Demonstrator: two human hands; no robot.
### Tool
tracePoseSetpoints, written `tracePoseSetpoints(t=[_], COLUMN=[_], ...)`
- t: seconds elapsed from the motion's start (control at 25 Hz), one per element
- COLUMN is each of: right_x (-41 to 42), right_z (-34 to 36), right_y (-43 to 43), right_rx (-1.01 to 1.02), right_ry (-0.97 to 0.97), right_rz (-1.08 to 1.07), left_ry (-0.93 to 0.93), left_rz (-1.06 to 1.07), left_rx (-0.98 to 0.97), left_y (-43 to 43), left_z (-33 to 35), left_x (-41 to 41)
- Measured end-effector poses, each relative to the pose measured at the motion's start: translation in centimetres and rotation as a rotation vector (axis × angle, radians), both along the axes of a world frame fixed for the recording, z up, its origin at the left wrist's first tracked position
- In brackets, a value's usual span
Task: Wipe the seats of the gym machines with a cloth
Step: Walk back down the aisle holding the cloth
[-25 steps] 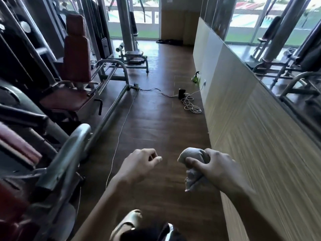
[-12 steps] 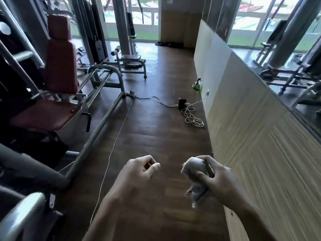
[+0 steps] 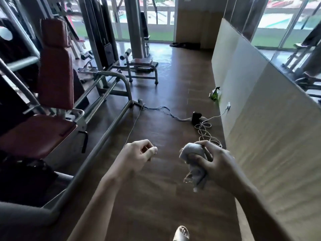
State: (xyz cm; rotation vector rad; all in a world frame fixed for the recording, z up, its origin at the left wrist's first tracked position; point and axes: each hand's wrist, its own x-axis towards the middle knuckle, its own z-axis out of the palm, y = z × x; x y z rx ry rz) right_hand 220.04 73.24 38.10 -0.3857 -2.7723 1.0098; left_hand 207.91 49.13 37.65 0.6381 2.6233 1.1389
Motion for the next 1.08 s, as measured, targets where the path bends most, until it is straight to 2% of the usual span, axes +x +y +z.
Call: tracePoseSetpoints(t=[0.2, 0.44, 0.88, 1.08], right_x=[-16.6, -38.4, -76.3, -93.3], right_z=[1.6, 1.1, 0.9, -0.4], right_y=[8.9, 16.6, 28.2, 36.2], right_rx=[-0.003, 0.043, 0.048, 0.032], right_ry=[0.003, 0.014, 0.014, 0.014], right_rz=[0.087, 0.148, 0.071, 0.113], left_ry=[-0.036, 0.024, 0.025, 0.03], left_rz=[0.041, 0.092, 0.061, 0.07], left_rx=[0.014, -0.021, -0.013, -0.018], left_y=[8.4, 15.4, 28.5, 36.5], left_z=[1.3, 1.5, 1.4, 0.0], left_x=[-14.9, -35.0, -73.5, -90.0])
